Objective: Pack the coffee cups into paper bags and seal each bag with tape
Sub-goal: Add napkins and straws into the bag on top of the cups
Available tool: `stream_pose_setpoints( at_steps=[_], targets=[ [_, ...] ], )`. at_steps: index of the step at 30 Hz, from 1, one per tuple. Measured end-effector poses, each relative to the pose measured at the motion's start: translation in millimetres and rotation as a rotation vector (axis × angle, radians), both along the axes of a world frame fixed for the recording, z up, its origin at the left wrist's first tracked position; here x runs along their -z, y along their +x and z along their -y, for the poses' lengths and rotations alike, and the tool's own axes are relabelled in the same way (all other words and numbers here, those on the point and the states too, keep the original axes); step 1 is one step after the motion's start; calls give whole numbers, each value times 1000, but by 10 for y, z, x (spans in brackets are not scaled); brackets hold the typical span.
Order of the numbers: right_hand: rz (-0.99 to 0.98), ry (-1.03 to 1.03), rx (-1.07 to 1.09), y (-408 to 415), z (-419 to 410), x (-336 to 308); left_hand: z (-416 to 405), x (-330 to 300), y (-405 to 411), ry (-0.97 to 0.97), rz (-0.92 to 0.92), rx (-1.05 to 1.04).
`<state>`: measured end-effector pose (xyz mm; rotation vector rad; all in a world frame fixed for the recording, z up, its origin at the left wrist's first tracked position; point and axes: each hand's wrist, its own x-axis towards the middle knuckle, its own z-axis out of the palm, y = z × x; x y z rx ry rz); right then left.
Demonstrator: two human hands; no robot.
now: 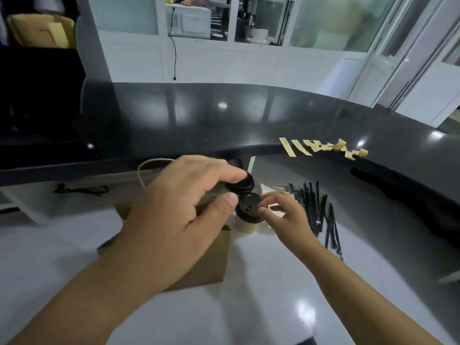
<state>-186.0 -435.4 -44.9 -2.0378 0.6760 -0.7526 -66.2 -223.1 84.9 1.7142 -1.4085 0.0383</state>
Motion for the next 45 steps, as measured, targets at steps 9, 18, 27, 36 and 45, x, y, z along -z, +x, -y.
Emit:
stream_pose_setpoints(
  at_steps=[9, 18, 27, 36, 45],
  targets=[
    [-254, -28, 54, -511, 934, 639, 992, 509, -560, 177, -182, -33],
    [-348, -128, 27, -421, 1185, 1057, 1597, 1589, -649, 480, -399, -87],
    [-447, -189, -28, -492, 1345, 1317, 1826, 1960, -679, 617, -542, -83],
    [-18, 258, 248, -568, 1403, 1100, 2105, 2086, -768, 558, -979, -25],
    [-47, -263, -47, -778, 1081, 1174, 2411, 1995, -858, 153, -1892, -1]
  ],
)
